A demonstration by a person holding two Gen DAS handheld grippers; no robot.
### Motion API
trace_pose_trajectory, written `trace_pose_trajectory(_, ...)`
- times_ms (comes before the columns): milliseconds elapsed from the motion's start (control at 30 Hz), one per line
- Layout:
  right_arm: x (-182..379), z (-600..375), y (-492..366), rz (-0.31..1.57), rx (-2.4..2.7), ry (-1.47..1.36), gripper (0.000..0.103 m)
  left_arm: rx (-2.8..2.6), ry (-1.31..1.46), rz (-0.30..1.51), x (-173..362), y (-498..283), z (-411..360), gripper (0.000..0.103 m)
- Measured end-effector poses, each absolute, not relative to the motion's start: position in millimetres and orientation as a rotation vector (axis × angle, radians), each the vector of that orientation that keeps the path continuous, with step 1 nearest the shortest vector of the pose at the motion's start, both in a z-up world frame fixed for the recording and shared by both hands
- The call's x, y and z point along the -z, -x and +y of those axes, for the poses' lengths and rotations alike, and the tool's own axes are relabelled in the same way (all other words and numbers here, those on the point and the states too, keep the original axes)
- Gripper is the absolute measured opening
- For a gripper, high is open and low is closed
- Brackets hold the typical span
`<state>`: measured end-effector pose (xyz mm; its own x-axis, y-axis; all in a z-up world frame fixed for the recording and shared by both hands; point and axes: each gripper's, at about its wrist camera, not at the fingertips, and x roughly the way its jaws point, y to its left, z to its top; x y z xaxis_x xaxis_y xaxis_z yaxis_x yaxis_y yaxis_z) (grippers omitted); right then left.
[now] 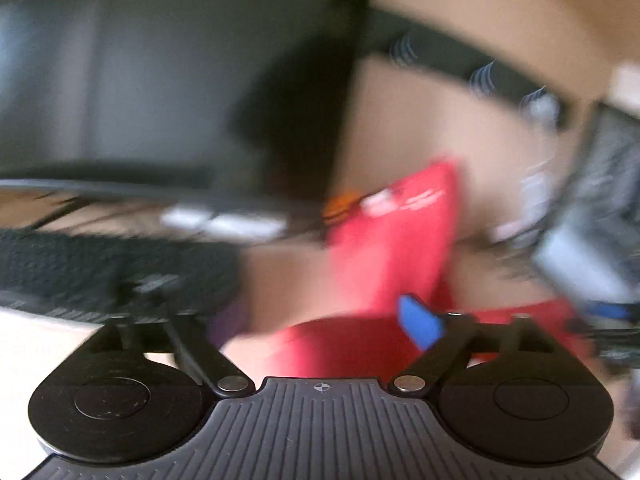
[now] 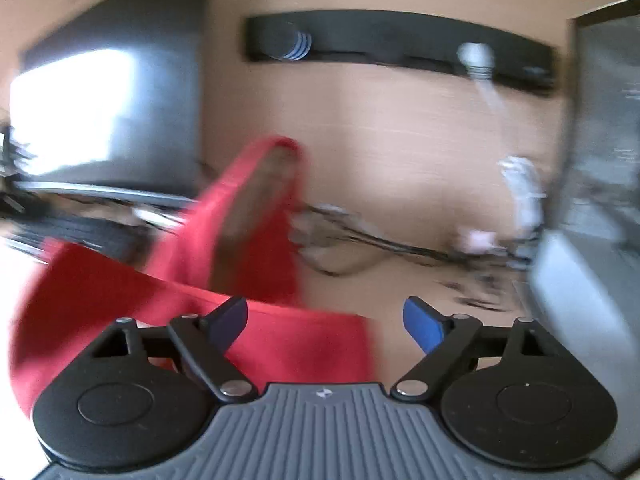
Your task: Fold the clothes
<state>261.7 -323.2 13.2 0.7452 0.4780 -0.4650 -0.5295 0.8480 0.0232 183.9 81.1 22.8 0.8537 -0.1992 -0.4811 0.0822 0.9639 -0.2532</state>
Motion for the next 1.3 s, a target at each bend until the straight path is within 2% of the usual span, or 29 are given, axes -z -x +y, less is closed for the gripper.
trace_pose_trajectory(100, 12, -302, -284, 0.555, -0.602, 0.079, 0.088, 0.261, 0.257, 0.556, -12, -198, 64, 0.095)
trace_pose_trajectory(233, 58, -285, -319, 0.674, -0.540, 0.081, 0.094, 0.110, 0.194, 0.665, 36, -229, 49, 0.095)
trace_pose_trajectory(300, 64, -284, -323, 0.671, -0.547, 0.083, 0.101, 0.067, 0.178, 0.732, 60, -245, 48, 0.096)
trace_pose_trajectory(367, 64, -285, -324, 0.672, -0.560, 0.081, 0.103, 0.050, 0.179, 0.766, 75, -253, 48, 0.102)
trace_pose_trajectory(433, 64, -285, -323, 0.667, -0.562, 0.074, 0.103, 0.043, 0.187, 0.781, 84, -257, 50, 0.103)
trace_pose_trajectory(833, 65, -274, -324, 0.672, -0.532, 0.089, 0.103, 0.043, 0.179, 0.749, 87, -253, 50, 0.103)
trace_pose_trajectory(933, 60, -243, -334, 0.677, -0.499, 0.216, 0.103, 0.035, 0.176, 0.750, 87, -253, 50, 0.103)
trace_pose_trajectory(1133, 45, -183, -337, 0.548, -0.444, 0.516, 0.103, -0.050, 0.218, 0.758, 90, -274, 67, 0.103)
trace_pose_trajectory(1300, 9, -174, -343, 0.498, -0.585, 0.374, 0.103, -0.093, 0.190, 0.742, 92, -277, 62, 0.103)
